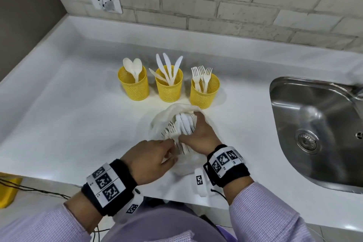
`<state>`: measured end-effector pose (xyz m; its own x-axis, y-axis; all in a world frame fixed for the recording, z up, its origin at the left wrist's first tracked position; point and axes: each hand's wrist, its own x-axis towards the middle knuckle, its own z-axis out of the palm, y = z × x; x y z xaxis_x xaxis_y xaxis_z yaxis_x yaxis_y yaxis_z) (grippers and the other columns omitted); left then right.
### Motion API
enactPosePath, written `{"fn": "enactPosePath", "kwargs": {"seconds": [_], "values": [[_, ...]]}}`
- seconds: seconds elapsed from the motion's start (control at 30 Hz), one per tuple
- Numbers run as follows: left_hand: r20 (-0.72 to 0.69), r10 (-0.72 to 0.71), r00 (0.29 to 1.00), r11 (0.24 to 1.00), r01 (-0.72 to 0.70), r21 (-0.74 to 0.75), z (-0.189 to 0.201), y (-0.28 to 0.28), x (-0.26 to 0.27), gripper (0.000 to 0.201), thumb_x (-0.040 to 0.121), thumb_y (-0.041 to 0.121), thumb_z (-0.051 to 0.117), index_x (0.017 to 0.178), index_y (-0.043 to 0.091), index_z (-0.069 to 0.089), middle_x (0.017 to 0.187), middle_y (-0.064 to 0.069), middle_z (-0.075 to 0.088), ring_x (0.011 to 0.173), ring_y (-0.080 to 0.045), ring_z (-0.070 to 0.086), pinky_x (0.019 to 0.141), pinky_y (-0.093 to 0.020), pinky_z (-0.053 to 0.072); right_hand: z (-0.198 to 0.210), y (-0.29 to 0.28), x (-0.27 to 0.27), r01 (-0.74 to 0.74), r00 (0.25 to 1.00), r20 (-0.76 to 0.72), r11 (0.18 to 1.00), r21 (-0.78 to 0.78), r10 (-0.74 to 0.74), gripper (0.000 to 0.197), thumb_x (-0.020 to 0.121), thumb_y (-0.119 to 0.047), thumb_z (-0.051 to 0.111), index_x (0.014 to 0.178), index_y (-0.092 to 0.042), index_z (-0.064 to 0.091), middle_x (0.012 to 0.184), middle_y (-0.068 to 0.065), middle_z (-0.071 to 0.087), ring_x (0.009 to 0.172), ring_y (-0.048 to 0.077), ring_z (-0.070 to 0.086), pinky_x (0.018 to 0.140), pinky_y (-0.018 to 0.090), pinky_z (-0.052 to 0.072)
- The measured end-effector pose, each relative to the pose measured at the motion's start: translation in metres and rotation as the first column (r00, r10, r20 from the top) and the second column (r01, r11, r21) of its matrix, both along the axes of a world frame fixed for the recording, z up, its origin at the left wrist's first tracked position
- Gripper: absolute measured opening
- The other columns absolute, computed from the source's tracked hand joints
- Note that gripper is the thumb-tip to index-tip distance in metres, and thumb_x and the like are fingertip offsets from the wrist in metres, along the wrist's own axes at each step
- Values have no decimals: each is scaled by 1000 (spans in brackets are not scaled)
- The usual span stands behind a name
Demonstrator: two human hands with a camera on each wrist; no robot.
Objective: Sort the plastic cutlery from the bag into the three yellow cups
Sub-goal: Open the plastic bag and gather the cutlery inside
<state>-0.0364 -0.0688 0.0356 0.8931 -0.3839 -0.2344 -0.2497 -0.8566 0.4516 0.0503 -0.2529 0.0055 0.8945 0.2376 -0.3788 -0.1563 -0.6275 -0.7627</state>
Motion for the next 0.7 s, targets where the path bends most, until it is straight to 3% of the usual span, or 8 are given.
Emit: {"fn": "enactPosePath", "kwargs": {"seconds": [0.17,0.27,0.37,0.43,0.5,0.57,0.63,0.7], "values": [[-35,39,999,942,-25,334,6,-1,9,42,106,48,26,92,21,55,74,2,57,74,-24,56,73,-35,33,-1,0,2,76,997,23,997,16,-76,87,79,-21,80,152,-15,33,143,4,53,130,24,51,100,29,41],[-105,188,977,897,-127,423,12,0,21,47,103,50,30,75,18,50,76,2,52,75,-24,53,71,-33,41,-1,5,-2,114,991,73,993,31,-116,76,80,-17,80,144,-13,40,134,3,55,121,19,52,93,25,37],[-189,352,917,867,-243,436,16,-3,29,55,93,68,41,67,21,48,80,2,57,82,-25,60,73,-30,46,-2,10,-5,137,981,134,989,47,-143,70,76,-18,80,137,-11,46,132,5,58,123,23,55,100,31,43],[-216,383,898,869,-272,412,15,-5,32,56,88,77,46,74,24,55,97,-1,68,93,-25,66,77,-30,49,0,9,-5,145,986,78,988,49,-149,72,80,-18,78,142,-13,43,132,4,58,123,23,55,99,29,42],[-198,434,879,872,-355,337,10,-7,34,59,87,74,54,100,17,64,114,-5,70,105,-27,66,84,-32,51,-1,6,-4,175,984,20,983,50,-176,72,82,-19,76,145,-14,39,121,3,61,116,23,58,94,28,43],[-176,487,856,865,-444,235,1,-8,37,74,85,68,62,128,8,53,124,-9,66,113,-29,63,90,-35,51,-2,3,-2,193,981,-11,981,34,-193,74,84,-22,75,146,-13,37,109,0,60,112,24,60,92,28,44],[-193,521,832,853,-498,155,-6,-10,40,86,82,63,68,138,4,40,126,-10,65,115,-30,63,89,-36,51,-3,2,-2,175,984,-34,984,8,-175,78,85,-25,75,151,-12,34,124,5,61,124,27,57,94,26,42],[-249,530,811,848,-508,150,-11,-11,44,75,81,62,71,125,5,51,113,-7,66,108,-29,64,78,-31,47,0,2,-3,159,986,-54,987,-17,-160,82,88,-28,74,154,-9,30,143,8,54,134,27,51,98,25,38]]}}
